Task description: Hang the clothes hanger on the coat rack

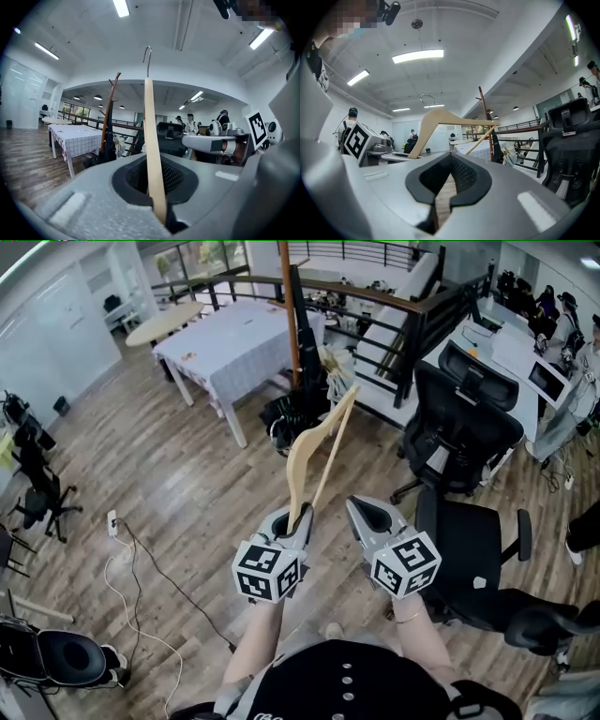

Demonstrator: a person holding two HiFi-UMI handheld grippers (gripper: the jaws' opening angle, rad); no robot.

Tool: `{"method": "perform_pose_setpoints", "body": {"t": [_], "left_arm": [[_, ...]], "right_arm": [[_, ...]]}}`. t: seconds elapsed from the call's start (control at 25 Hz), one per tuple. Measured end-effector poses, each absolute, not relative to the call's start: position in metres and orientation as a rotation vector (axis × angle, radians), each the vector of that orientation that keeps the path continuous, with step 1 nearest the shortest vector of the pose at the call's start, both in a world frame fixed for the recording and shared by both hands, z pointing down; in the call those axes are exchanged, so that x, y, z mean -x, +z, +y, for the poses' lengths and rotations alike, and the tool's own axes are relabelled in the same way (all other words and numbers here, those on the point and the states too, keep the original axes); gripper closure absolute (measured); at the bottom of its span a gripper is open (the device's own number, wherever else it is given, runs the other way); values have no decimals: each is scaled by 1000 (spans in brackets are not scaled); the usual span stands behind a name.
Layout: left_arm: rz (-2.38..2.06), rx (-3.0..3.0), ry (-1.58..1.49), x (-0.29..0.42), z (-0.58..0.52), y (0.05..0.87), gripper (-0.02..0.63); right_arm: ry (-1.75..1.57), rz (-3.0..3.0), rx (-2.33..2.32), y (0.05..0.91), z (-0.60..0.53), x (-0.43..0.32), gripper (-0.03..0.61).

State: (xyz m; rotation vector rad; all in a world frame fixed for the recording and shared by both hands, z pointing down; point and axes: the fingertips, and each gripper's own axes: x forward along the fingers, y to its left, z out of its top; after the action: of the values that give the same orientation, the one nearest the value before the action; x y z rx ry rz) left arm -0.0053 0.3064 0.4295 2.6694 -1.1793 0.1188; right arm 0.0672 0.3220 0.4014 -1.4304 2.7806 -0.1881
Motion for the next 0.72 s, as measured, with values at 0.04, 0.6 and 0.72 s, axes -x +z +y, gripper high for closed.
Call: {"method": "perform_pose_setpoints", "body": {"t": [0.04,0.6,0.72], "left_arm": [[-1182,-2664,118,3,307,432,614],[-1235,-2597,95,1,257,445,614],[-1234,-2599,79,6,229,445,614]], "right_arm": [[-190,2788,1418,402,322,-67,580],[-243,2732,1470,409,260,-82,580],[-229,2730,1472,409,233,-76,580]]}}
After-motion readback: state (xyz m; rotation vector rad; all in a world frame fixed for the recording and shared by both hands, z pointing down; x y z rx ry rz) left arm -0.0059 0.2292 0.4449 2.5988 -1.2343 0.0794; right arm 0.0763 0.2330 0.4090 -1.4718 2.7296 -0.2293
